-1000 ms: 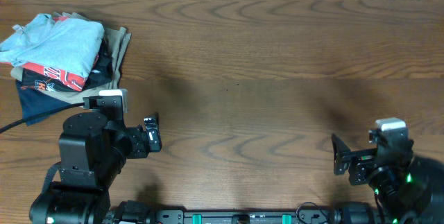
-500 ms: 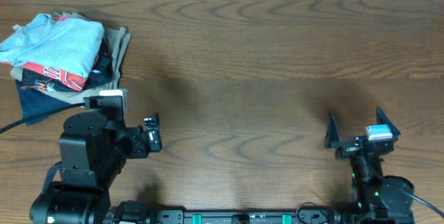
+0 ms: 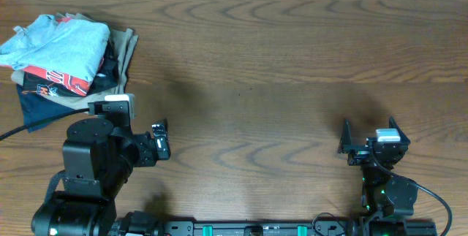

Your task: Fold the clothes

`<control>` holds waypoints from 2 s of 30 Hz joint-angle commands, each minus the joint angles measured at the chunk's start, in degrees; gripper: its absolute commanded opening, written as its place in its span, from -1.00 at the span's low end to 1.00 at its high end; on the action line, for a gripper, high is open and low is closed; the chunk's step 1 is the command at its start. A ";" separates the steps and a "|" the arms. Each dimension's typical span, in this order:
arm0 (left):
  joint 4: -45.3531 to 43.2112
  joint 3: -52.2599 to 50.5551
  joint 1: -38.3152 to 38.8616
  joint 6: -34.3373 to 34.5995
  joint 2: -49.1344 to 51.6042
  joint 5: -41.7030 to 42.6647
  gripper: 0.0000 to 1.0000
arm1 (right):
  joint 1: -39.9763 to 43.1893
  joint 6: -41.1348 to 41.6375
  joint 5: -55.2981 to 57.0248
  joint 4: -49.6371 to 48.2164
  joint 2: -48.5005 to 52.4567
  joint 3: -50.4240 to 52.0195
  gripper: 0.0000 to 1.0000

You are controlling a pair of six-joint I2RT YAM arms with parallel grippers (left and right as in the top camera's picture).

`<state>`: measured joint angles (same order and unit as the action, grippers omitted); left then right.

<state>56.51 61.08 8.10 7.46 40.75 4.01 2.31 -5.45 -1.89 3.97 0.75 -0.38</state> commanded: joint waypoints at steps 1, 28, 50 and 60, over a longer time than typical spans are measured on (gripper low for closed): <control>-0.04 -0.11 0.13 0.07 0.02 -0.85 0.96 | 0.42 -0.20 -0.04 0.20 -0.44 0.07 0.98; -0.04 -0.11 0.13 0.07 0.02 -0.85 0.96 | 0.42 -0.20 -0.04 0.17 -0.44 0.07 0.99; 3.13 -7.26 -8.66 -1.03 -13.25 -2.12 0.96 | 0.42 -0.20 -0.04 0.17 -0.44 0.07 0.98; -12.11 -31.58 -9.42 -1.01 -32.41 -2.10 0.96 | 0.42 -0.20 -0.04 0.17 -0.44 0.07 0.99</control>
<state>48.07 34.83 -1.04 7.22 12.19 2.57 2.44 -5.45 -1.89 3.88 0.69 -0.38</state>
